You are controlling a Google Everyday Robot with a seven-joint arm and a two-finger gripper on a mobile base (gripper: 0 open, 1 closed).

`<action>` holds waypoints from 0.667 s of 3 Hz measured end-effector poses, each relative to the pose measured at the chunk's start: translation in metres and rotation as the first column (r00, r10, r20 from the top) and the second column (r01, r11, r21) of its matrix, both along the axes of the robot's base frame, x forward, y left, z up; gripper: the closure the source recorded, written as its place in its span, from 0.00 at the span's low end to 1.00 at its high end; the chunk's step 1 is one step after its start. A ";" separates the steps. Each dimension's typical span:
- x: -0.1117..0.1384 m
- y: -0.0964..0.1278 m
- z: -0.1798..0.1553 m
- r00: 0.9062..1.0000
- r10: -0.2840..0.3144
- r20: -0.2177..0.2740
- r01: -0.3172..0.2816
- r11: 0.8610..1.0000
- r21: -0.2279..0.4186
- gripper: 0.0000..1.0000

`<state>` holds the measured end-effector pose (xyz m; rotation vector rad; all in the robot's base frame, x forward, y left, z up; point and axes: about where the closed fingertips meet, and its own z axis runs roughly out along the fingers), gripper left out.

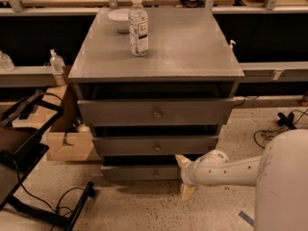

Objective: Open bottom drawer

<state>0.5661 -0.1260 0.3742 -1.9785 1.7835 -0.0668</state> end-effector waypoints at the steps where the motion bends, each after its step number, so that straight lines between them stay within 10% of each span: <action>1: 0.005 0.008 -0.037 0.999 0.034 -0.012 -0.034 0.999 -0.005 0.00; 2: 0.014 0.011 -0.072 0.998 0.056 -0.027 -0.057 0.998 -0.031 0.00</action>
Offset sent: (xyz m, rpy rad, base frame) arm 0.0264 0.0199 -0.1267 -0.0751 0.0366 0.0803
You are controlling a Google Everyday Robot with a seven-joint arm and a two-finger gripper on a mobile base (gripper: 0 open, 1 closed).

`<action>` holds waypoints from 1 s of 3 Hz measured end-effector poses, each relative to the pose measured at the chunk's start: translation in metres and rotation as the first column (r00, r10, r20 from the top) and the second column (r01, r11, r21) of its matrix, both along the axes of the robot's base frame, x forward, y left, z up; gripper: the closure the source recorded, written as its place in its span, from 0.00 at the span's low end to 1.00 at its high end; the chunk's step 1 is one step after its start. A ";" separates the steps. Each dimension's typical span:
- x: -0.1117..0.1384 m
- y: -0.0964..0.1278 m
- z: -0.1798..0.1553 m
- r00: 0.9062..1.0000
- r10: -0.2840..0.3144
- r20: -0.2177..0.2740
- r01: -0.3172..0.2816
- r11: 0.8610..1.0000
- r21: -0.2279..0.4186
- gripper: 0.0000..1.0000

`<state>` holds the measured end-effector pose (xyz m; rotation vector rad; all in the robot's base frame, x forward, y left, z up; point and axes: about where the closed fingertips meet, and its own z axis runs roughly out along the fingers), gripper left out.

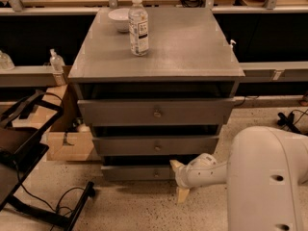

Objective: Open bottom drawer

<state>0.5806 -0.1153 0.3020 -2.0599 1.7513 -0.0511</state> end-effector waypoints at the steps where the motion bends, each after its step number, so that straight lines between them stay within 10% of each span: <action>1: 0.013 -0.007 -0.034 1.000 0.004 -0.016 -0.005 0.999 -0.052 0.00; 3: 0.027 -0.019 -0.060 1.000 -0.007 -0.027 0.003 0.993 -0.118 0.00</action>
Offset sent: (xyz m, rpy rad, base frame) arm 0.0291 -0.0234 -0.0937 -0.2076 0.0293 -0.0225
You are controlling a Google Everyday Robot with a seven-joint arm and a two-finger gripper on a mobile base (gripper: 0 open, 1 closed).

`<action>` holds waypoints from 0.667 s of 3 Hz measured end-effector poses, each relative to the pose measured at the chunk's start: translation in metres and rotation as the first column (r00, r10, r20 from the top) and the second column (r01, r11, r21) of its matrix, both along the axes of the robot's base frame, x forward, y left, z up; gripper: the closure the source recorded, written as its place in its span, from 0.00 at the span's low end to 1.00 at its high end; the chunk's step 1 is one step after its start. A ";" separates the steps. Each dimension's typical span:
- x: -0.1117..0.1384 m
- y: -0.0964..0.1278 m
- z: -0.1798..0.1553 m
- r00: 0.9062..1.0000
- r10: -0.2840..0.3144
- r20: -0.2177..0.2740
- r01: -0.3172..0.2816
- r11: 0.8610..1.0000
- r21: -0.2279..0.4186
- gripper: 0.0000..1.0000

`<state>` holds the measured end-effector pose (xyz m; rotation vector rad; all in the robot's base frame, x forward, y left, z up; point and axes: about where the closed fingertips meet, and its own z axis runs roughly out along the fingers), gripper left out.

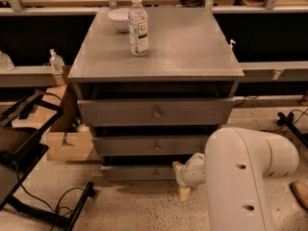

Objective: Open bottom drawer

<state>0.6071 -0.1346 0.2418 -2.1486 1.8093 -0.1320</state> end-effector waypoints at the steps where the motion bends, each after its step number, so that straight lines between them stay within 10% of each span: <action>1: 0.007 -0.010 -0.014 0.999 -0.053 -0.012 0.053 0.999 -0.009 0.00; 2: 0.025 -0.024 -0.032 0.993 -0.116 -0.014 0.116 0.993 -0.030 0.00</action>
Offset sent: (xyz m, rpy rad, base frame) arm 0.0380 -0.0354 -0.0353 -0.0338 0.0015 -0.1639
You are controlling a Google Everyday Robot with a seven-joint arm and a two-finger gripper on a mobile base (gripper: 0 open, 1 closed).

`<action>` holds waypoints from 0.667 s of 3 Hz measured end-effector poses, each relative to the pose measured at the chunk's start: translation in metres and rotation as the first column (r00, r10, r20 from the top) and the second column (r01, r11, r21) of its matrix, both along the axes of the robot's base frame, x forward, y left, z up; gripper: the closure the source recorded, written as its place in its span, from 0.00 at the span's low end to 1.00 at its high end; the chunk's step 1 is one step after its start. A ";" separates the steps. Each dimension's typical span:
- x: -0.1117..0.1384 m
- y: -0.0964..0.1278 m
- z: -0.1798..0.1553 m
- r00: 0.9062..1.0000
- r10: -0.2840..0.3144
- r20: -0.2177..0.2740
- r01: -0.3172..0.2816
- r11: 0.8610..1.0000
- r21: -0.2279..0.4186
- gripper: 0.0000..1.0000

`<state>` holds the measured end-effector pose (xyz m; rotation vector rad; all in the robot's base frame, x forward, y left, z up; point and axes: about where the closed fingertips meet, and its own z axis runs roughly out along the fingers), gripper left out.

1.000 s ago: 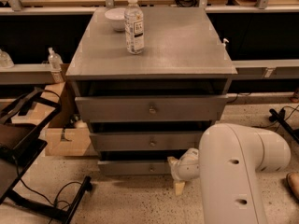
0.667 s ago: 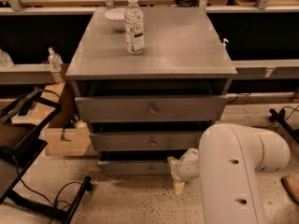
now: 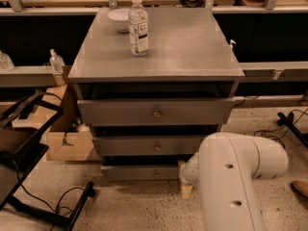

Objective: Open bottom drawer

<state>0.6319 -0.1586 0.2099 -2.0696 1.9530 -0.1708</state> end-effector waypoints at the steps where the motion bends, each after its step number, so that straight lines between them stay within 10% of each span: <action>1: 0.017 -0.001 -0.020 0.999 -0.049 -0.022 0.048 0.999 -0.013 0.00; 2: 0.030 0.001 -0.030 0.997 -0.061 -0.039 0.060 0.998 -0.027 0.00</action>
Offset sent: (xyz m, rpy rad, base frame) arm 0.0629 -0.0038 -0.0404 -0.0383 0.0603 -0.0756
